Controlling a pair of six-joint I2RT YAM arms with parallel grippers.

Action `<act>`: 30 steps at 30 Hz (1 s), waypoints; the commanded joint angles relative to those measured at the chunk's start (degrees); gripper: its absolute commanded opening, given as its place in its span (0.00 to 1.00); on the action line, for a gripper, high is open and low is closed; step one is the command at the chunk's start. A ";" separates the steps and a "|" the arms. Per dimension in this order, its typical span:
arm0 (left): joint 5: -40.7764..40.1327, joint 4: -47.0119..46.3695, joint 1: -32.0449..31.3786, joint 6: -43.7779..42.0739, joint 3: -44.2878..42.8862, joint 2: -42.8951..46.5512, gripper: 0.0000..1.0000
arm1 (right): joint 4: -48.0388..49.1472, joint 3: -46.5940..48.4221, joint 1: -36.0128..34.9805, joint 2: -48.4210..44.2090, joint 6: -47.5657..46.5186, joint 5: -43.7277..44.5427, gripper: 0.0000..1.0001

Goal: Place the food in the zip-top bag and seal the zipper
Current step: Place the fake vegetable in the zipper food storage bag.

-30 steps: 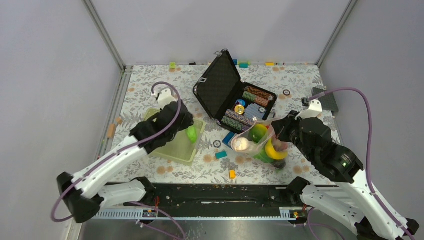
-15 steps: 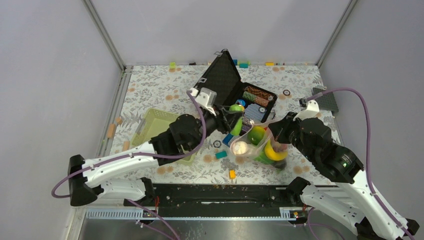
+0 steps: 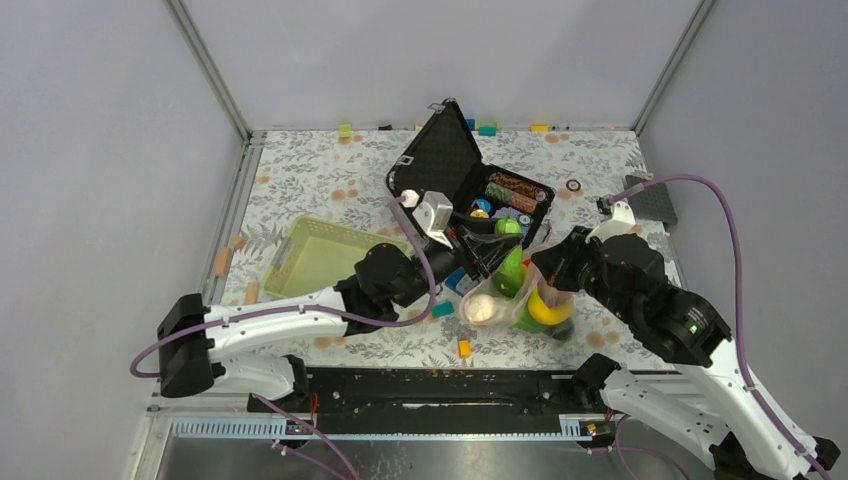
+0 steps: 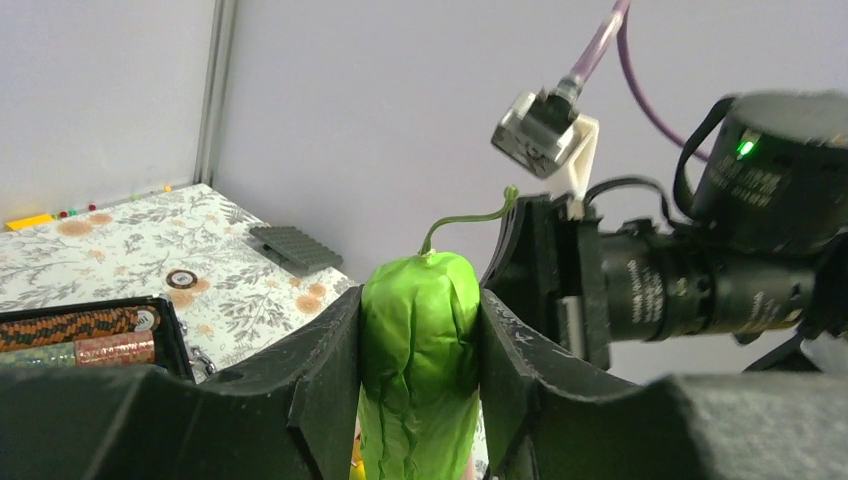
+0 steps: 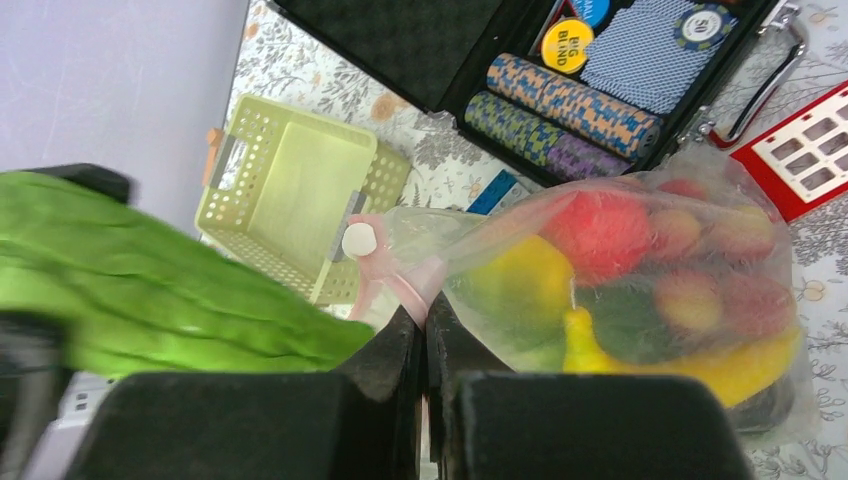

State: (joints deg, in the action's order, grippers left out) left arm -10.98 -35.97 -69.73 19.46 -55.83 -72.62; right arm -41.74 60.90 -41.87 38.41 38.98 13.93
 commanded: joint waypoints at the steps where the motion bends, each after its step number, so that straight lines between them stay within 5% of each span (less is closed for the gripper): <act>1: 3.53 -11.81 -0.22 -1.75 1.66 -2.76 0.00 | 0.41 6.97 0.22 0.74 2.78 -4.02 0.00; 9: 1.77 -20.03 -0.19 -1.71 6.14 -5.85 0.02 | -4.79 14.85 0.22 4.16 4.69 -8.23 0.00; 14: 3.87 -20.19 -0.22 -2.32 7.40 -6.50 0.28 | -5.70 16.76 0.23 6.12 5.70 -9.61 0.00; 22: 6.15 -11.69 -0.24 -2.34 8.30 -3.15 0.85 | -5.70 17.45 0.22 6.60 5.58 -6.27 0.00; 26: 9.26 5.01 -0.24 -0.39 2.21 -1.70 0.98 | -5.45 17.37 0.24 6.84 5.19 -4.65 0.00; 30: 12.83 14.27 -0.31 0.85 -0.25 0.77 0.99 | -5.02 16.97 0.23 6.96 4.64 -3.77 0.00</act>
State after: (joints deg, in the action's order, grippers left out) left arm -3.44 -33.23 -69.82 18.65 -52.10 -75.77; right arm -52.51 75.00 -41.85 45.74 43.59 8.08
